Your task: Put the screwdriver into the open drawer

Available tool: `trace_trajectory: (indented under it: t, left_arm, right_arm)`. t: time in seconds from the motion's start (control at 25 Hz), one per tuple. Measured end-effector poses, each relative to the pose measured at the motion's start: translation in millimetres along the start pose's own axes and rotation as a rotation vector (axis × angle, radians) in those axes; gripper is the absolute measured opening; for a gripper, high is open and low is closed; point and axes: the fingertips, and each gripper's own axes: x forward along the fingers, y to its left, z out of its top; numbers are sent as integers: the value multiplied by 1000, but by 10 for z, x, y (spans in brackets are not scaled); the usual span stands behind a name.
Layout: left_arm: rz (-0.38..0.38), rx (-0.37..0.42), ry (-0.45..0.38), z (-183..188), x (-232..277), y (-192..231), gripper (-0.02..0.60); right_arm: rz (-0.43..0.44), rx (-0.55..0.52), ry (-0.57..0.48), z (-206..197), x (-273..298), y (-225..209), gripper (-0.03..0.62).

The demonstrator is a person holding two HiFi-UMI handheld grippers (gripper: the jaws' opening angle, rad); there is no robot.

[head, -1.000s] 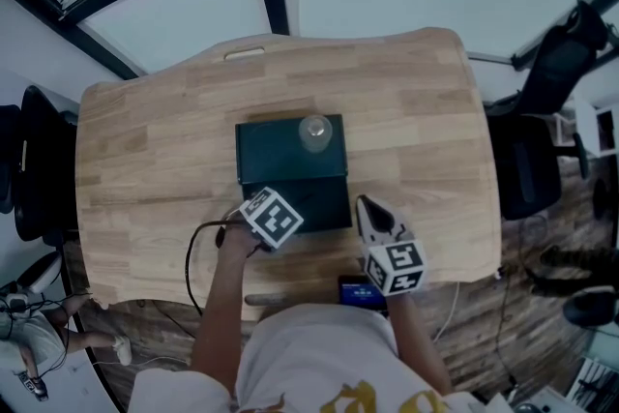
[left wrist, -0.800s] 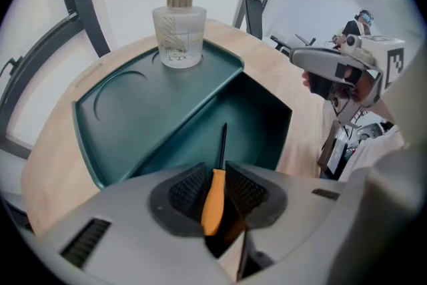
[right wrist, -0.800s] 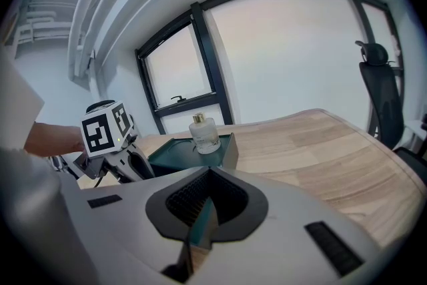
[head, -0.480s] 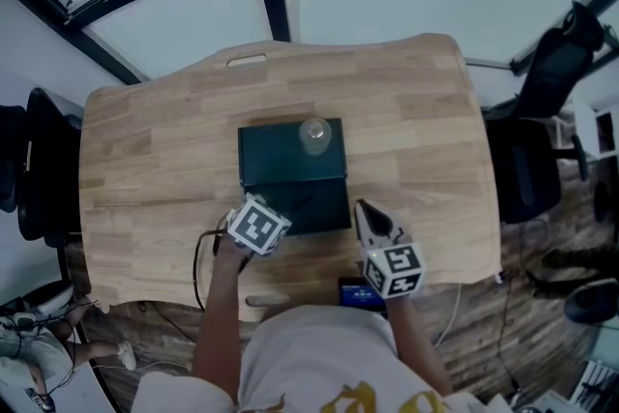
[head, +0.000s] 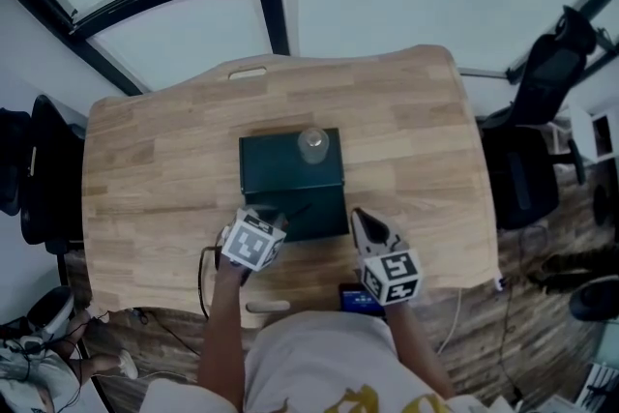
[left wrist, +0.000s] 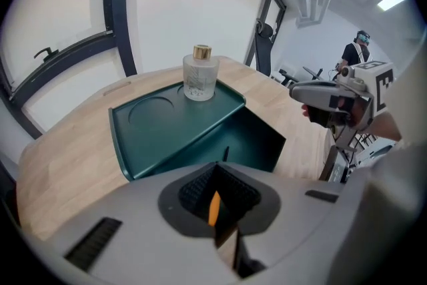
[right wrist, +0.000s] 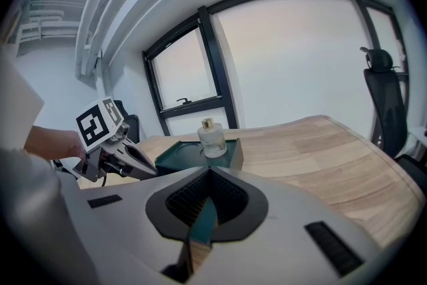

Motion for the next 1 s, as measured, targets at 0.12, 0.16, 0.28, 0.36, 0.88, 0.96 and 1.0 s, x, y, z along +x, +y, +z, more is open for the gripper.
trace_trajectory:
  t: [0.12,0.16,0.28,0.36,0.88,0.96,1.0]
  left_arm:
    - [26,-31,-83,28,-64,11,0]
    - [46,-45,-112,50,-94,38,0]
    - [97,-99,-208,139,-208,122,0]
    - [121,-130,-269,202,-304,152,0]
    - [316,-97,-571,509,-942,65,0]
    - [336,-89,-608,518,-1002,29,0]
    - [344,-85,-622,516,-1024,12,0]
  right_arm:
    - [1,-9,-14,25,-33,6,-5]
    - [1,-16,-18,40,-44,9,-5]
    - [-5,-39,-27,85,-88,12,-5]
    - [-12,-52,-32,115,-132,5,-5]
    - [-26,-105,-110,299,-411,62,-5]
    - [-30,-114,-122,346,-467,74,-5]
    - [-35,-114,-127,353,-486,68,-5]
